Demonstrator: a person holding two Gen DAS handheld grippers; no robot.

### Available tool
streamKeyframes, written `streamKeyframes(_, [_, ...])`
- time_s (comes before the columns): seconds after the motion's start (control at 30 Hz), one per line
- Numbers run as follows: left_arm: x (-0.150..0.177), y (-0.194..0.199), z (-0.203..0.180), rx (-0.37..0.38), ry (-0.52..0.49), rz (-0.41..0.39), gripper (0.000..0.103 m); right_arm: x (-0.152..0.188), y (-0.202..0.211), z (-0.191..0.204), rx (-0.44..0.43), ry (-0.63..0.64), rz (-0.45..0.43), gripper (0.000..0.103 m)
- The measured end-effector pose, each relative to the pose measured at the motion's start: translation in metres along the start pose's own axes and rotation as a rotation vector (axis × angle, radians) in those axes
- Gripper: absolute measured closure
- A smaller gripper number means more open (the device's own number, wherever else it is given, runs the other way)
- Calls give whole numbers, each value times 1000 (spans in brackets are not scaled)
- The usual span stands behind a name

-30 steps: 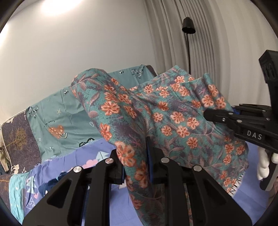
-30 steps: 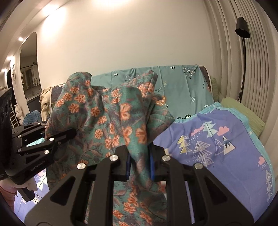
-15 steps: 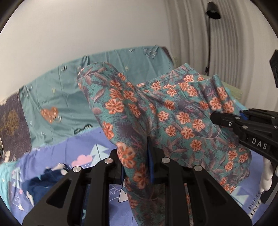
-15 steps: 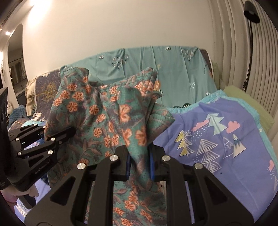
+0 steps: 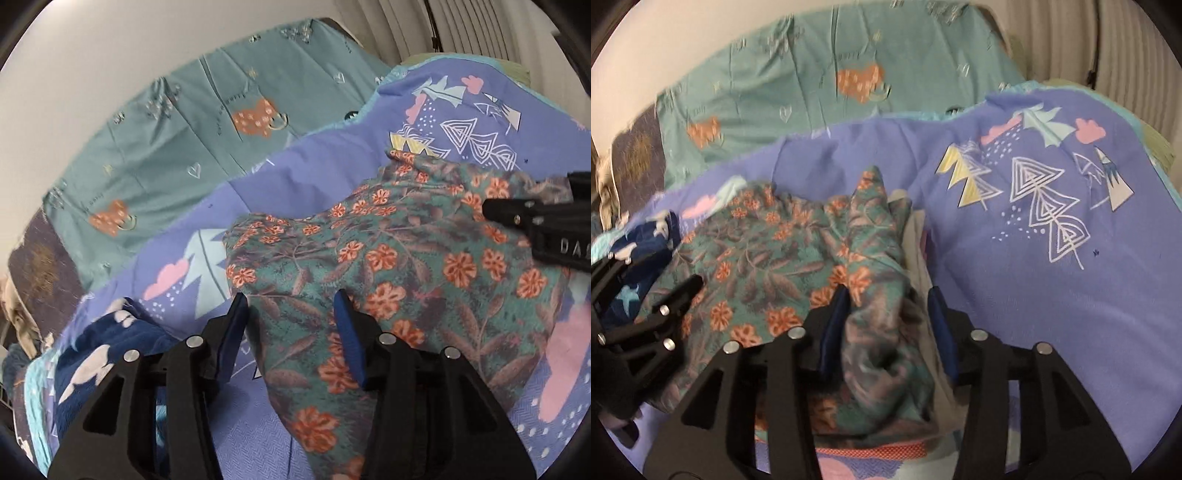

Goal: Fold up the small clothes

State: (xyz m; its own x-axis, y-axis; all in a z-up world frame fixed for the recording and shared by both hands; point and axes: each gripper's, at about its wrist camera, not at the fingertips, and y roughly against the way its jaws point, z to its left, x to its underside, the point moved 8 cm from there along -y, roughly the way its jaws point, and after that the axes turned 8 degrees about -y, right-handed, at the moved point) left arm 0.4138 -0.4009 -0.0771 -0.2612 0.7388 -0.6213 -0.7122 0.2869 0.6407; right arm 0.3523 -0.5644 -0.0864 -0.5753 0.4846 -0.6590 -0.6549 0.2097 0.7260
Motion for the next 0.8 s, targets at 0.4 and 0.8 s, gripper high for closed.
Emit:
streamKeyframes(0.4, [59,139,8,107,164,-185,4,77,167,2,16,133,-269,4])
streamKeyframes(0.8, [106,292,3,71,300,-312,1,139,305,12,-42,62,-337,2])
